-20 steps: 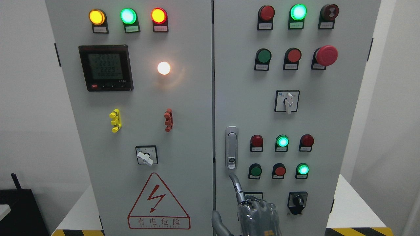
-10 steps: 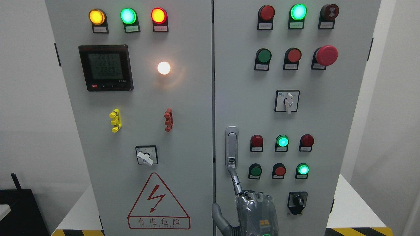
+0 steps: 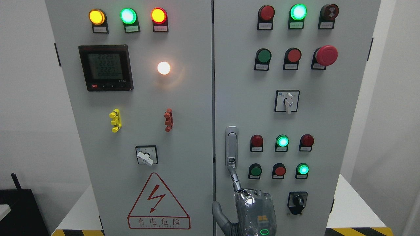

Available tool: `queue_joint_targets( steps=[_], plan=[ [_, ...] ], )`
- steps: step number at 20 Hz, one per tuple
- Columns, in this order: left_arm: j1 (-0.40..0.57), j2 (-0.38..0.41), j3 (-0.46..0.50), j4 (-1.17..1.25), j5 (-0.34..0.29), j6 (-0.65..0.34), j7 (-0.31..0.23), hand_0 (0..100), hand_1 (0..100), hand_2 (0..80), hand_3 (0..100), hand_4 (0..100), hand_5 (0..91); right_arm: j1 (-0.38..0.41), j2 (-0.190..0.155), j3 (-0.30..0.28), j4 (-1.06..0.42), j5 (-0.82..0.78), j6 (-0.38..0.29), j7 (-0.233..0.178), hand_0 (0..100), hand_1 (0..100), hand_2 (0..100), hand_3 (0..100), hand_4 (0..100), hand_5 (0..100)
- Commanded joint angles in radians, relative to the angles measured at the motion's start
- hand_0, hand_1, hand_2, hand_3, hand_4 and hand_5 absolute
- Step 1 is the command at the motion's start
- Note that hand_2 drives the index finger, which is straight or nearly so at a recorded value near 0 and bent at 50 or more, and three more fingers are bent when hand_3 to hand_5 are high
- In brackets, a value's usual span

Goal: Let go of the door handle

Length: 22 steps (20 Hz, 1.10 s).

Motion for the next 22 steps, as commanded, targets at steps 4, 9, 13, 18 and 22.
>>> queue_joint_targets(
  steps=[4, 9, 13, 18, 22],
  plan=[
    [0.000, 0.000, -0.014, 0.020, 0.000, 0.001, -0.001, 12, 39, 0.0, 0, 0, 0.0, -0.016, 0.000, -0.015, 0.031, -0.002, 0.001, -0.002, 40, 37, 0, 100, 100, 100],
    [0.000, 0.000, -0.015, 0.020, 0.000, 0.001, -0.001, 12, 39, 0.0, 0, 0, 0.0, -0.013, 0.000, -0.027, 0.031, -0.004, 0.001, -0.002, 40, 37, 0, 100, 100, 100],
    [0.000, 0.000, -0.014, 0.020, 0.000, 0.001, -0.001, 12, 39, 0.0, 0, 0, 0.0, -0.010, 0.000, -0.027, 0.031, -0.004, 0.001, -0.002, 39, 37, 0, 100, 100, 100],
    [0.000, 0.000, -0.014, 0.020, 0.000, 0.001, -0.001, 12, 39, 0.0, 0, 0, 0.0, -0.010, -0.001, -0.022, 0.031, -0.005, 0.000, 0.000, 39, 37, 0, 100, 100, 100],
    [0.000, 0.000, -0.014, 0.020, 0.000, 0.001, -0.001, 12, 39, 0.0, 0, 0, 0.0, -0.011, -0.001, -0.019, 0.031, -0.005, 0.000, 0.001, 40, 37, 0, 100, 100, 100]
  ],
)
